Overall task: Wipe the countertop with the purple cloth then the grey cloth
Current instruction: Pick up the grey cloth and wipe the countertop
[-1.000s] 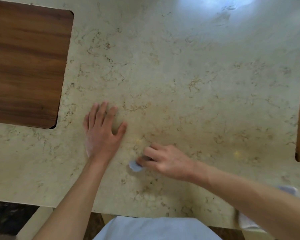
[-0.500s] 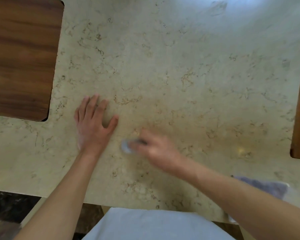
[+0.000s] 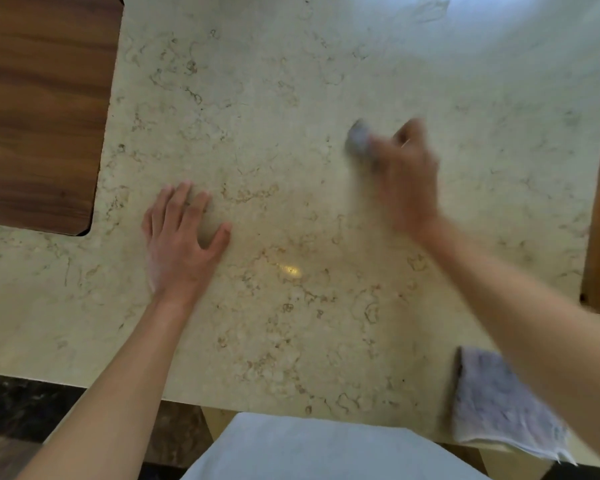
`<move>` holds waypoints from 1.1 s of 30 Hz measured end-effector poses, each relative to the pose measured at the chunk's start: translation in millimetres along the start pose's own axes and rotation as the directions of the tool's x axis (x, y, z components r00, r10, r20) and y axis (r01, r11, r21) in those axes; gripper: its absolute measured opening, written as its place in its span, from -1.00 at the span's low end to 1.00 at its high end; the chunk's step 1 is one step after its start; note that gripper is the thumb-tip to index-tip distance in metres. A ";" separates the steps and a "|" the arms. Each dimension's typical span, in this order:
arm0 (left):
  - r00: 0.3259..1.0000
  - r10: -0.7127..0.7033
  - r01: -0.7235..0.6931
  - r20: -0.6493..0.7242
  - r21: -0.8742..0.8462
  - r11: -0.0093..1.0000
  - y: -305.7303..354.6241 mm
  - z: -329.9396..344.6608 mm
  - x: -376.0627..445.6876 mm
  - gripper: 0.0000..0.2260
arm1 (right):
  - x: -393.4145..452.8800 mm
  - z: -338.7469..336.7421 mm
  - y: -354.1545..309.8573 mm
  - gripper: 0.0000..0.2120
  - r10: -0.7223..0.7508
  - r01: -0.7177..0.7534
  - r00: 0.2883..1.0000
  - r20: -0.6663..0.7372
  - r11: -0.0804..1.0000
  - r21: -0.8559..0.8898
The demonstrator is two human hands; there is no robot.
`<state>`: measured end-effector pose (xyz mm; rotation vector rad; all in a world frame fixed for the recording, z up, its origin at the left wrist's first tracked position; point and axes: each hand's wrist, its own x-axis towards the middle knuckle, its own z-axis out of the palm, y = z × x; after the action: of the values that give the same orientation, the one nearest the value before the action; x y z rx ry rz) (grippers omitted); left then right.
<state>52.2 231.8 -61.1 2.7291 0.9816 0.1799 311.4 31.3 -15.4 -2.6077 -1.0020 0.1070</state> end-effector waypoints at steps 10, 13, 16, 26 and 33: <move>0.999 -0.031 0.032 0.024 -0.050 0.998 4.0 -2.2 -1.0 -0.46 | -60.3 -21.1 44.9 -0.69 -0.392 0.401 0.885 0.253 0.916 0.017; 0.999 -0.033 0.034 0.025 -0.040 0.999 3.9 -1.5 -2.0 -0.48 | 6.0 -44.7 115.1 -0.60 0.037 -0.051 0.995 -0.089 0.987 -0.152; 0.999 -0.028 0.029 0.015 -0.040 0.999 3.3 -1.0 -0.6 -0.50 | 3.0 -36.8 107.3 -0.55 0.224 -0.240 0.952 -0.209 0.969 -0.057; 0.999 -0.033 0.034 0.010 -0.047 0.998 4.1 0.2 -0.8 -0.50 | -154.9 -30.6 43.1 -0.66 -0.265 0.245 0.894 0.361 0.964 0.102; 0.998 -0.053 0.054 0.025 -0.063 0.997 7.1 -4.3 -0.8 -0.50 | -107.5 -37.6 97.1 -0.71 0.582 -0.598 0.797 -0.161 0.798 -0.072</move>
<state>55.0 226.7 -55.1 2.6384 1.0236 0.1665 299.9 -117.8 -19.1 -2.9003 -0.1121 0.0243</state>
